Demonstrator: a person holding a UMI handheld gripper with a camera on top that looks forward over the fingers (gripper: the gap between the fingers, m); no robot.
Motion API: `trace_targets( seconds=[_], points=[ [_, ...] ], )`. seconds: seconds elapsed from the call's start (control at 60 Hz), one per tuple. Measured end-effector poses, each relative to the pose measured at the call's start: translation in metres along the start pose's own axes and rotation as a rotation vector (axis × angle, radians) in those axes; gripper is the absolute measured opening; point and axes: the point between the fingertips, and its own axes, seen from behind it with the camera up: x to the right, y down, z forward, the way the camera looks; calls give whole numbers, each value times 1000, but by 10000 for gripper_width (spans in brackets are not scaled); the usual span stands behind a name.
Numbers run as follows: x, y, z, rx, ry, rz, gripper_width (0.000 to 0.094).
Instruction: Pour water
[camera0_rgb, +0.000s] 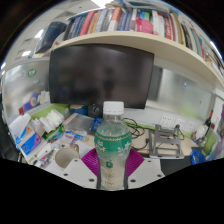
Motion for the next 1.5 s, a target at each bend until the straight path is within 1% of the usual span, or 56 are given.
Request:
trace_targets(
  seconds=[0.033,0.05,0.183,0.4,0.483,0.5,0.567,0.683,0.733,0.767,0.8,0.833,0.867,0.883,0.95,1.05,1.2,1.317,1.4,1.5],
  points=[
    [6,1,2,17,-7,65,301],
    [1,2,3,29,9,93,302],
    [20,12,18,81,19,170,303],
    [16,29,40,132,19,168,302],
    [13,41,45,137,27,160,323],
    [13,37,43,159,30,160,327],
    [14,39,40,175,44,156,352],
    [12,39,37,203,53,152,471],
    [9,44,38,187,47,144,528],
    [5,48,39,172,30,153,620],
    [4,53,39,153,20,163,761],
    [3,58,37,141,15,166,874],
    [6,63,34,129,29,166,831],
    [7,66,33,125,44,163,825],
    [11,78,18,99,86,141,861],
    [11,90,-17,45,124,142,862],
    [27,75,-81,-5,256,138,860],
    [43,43,-124,25,338,152,858],
    [54,26,-148,49,369,183,856],
    [64,9,-170,77,382,211,858]
  ],
)
